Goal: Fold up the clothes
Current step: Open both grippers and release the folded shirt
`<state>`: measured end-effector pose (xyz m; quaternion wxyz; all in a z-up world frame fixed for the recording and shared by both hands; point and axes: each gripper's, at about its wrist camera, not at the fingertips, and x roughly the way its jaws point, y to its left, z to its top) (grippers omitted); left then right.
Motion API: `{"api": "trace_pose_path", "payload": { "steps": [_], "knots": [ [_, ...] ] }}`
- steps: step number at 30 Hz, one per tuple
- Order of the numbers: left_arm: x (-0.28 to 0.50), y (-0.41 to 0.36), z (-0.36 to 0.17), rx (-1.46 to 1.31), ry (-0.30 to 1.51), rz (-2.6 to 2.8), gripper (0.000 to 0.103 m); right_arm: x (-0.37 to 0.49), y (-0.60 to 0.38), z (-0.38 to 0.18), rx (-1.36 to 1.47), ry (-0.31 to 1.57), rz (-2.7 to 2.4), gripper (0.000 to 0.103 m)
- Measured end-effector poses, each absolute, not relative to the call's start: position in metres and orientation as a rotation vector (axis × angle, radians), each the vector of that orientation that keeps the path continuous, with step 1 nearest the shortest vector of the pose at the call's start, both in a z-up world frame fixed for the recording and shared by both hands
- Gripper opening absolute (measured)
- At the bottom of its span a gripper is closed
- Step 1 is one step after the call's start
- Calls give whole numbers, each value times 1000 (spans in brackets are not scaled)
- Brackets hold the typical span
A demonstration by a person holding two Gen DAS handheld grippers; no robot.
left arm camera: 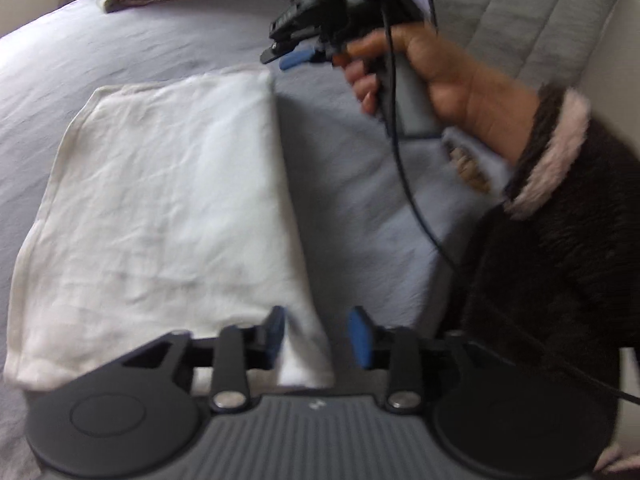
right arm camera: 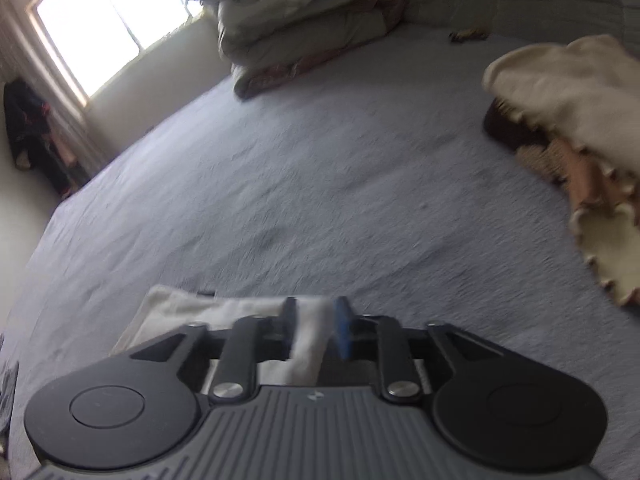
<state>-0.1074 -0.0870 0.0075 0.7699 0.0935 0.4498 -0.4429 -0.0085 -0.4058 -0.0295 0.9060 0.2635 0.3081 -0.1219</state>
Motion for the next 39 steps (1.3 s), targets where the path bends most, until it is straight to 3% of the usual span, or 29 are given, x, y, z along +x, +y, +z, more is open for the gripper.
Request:
{"api": "trace_pose_path", "payload": {
  "steps": [3, 7, 20, 30, 35, 39],
  "knots": [
    [-98, -73, 16, 145, 874, -973, 50, -17, -404, -23, 520, 591, -256, 32],
    [-83, -64, 11, 86, 767, -963, 51, -18, -379, -21, 446, 561, -180, 32],
    [-111, -52, -54, 114, 726, -1101, 51, 5, -343, -65, 194, 668, -168, 33],
    [-99, -4, -24, 135, 762, -1124, 52, -39, -345, -40, 342, 726, -193, 41],
    [-52, -12, 1, 142, 755, -1004, 52, -87, -337, -30, 535, 743, -122, 49],
    [-14, -41, 15, 164, 775, -943, 53, -121, -319, -31, 566, 762, -86, 50]
  ]
}}
